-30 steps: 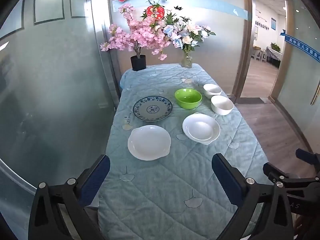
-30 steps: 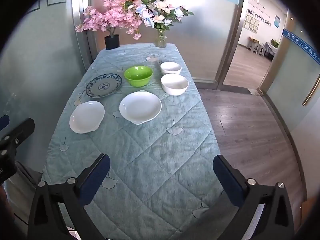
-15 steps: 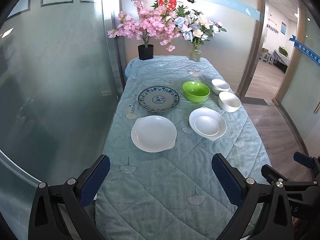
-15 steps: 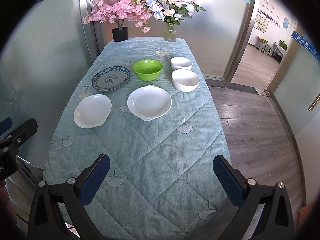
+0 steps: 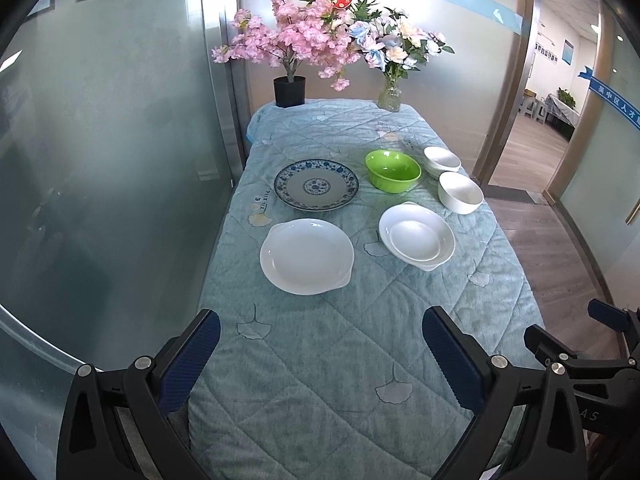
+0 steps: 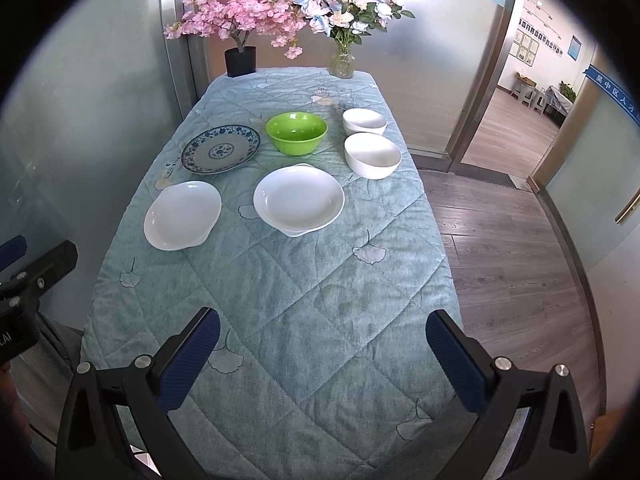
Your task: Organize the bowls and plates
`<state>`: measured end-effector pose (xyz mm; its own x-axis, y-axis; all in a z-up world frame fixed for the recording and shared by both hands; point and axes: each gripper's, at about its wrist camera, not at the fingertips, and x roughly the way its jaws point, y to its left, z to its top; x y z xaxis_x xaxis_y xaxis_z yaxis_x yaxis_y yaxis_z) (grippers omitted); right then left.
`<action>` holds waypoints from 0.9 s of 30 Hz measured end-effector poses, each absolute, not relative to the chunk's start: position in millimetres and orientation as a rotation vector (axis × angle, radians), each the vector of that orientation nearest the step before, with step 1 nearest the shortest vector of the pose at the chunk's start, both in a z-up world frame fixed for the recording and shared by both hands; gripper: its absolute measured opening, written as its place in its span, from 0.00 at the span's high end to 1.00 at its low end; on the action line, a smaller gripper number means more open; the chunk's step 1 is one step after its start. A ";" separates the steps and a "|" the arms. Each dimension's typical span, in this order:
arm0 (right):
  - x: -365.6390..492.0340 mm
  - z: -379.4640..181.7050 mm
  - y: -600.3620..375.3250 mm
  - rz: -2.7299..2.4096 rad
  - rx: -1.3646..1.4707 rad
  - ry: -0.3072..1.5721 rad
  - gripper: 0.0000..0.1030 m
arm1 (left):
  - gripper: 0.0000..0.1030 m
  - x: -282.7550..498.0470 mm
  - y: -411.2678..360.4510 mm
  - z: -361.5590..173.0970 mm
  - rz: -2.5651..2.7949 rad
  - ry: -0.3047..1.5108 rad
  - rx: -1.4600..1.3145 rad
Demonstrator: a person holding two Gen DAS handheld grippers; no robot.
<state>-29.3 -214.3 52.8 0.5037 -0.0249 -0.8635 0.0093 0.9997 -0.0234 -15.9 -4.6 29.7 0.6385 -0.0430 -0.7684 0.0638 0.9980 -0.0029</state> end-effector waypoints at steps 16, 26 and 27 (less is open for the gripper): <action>-18.0 41.0 -201.7 -0.001 -0.023 1.072 0.01 | 0.04 -4.0 9.5 20.9 -0.051 0.902 0.020; -4.6 32.9 -198.1 0.053 -0.009 1.096 0.01 | 0.04 16.6 10.9 14.1 -0.072 0.924 0.024; -2.2 32.9 -197.6 0.068 -0.012 1.094 0.01 | 0.04 21.3 12.5 13.1 -0.076 0.931 0.027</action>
